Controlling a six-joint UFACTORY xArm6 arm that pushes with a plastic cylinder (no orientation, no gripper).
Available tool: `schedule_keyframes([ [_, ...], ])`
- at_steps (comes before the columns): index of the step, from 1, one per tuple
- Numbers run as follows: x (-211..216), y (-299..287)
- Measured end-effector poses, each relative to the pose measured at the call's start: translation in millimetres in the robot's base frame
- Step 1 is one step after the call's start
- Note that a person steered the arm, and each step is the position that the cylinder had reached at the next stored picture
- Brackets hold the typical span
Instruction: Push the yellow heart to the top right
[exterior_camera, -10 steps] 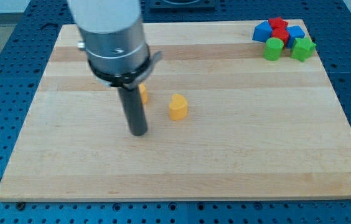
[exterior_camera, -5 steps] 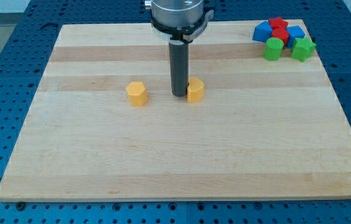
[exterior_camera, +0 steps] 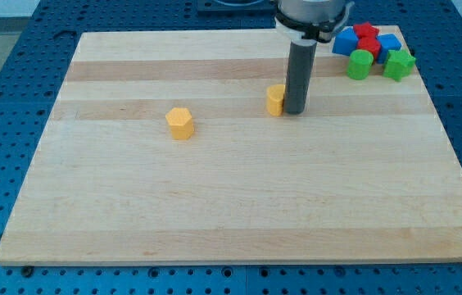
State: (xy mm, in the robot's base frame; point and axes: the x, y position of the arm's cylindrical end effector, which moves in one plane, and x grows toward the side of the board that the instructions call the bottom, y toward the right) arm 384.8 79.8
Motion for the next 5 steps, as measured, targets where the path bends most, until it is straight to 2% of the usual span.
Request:
schedule_keyframes([
  [2,30,-6],
  [3,16,-22],
  [4,-34,-11],
  [5,-49,2],
])
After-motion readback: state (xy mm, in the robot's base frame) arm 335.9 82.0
